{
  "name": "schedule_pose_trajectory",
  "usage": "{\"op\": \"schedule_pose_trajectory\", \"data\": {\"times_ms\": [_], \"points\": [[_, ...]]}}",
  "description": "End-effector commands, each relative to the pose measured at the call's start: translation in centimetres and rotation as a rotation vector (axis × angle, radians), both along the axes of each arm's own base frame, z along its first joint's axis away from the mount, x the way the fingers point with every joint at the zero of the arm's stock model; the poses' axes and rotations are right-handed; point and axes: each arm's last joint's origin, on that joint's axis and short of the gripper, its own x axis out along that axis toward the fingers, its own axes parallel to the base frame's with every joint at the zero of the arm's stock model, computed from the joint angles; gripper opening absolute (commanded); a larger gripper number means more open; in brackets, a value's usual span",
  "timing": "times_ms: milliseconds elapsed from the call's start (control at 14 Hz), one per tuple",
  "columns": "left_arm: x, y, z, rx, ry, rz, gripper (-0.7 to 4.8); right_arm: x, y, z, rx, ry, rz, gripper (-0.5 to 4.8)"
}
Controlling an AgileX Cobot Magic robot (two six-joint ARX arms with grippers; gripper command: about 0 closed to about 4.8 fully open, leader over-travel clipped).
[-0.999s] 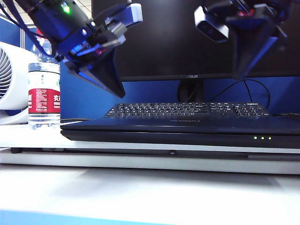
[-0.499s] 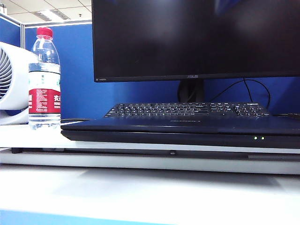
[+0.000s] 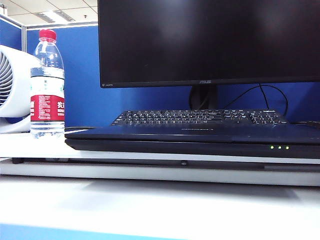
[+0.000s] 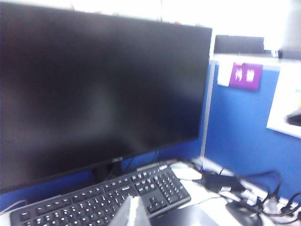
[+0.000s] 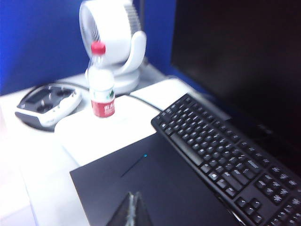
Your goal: Close the lid of the black laptop.
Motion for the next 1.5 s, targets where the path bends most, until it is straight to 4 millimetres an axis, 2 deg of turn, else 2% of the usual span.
{"op": "schedule_pose_trajectory", "data": {"times_ms": [71, 214, 285, 571, 856, 1213, 1498], "points": [[-2.5, 2.1, 0.0, 0.005, -0.007, 0.002, -0.05, -3.5, -1.5, -0.1, 0.105, -0.072, -0.018, -0.02], [-3.8, 3.4, -0.6, 0.034, 0.027, 0.034, -0.05, -5.4, -2.5, -2.0, 0.153, -0.090, -0.073, -0.02], [-4.7, 4.2, -1.5, 0.037, 0.036, 0.052, -0.05, -6.4, -3.1, -4.1, 0.194, -0.074, -0.110, -0.01], [-6.6, 5.8, -5.6, -0.025, 0.034, 0.058, -0.05, -8.7, -4.1, -8.0, 0.304, -0.141, -0.130, -0.01], [-7.8, 6.9, -9.5, -0.038, 0.063, 0.067, -0.05, -9.3, -4.4, -11.2, 0.359, -0.123, -0.130, -0.01], [-7.6, 6.5, -10.3, -0.005, 0.112, 0.023, -0.05, -8.4, -4.0, -15.2, 0.333, 0.016, -0.153, -0.01], [-7.6, 6.5, -10.5, 0.008, 0.127, 0.025, -0.05, -8.5, -4.0, -15.6, 0.309, 0.057, -0.161, -0.01]]}}
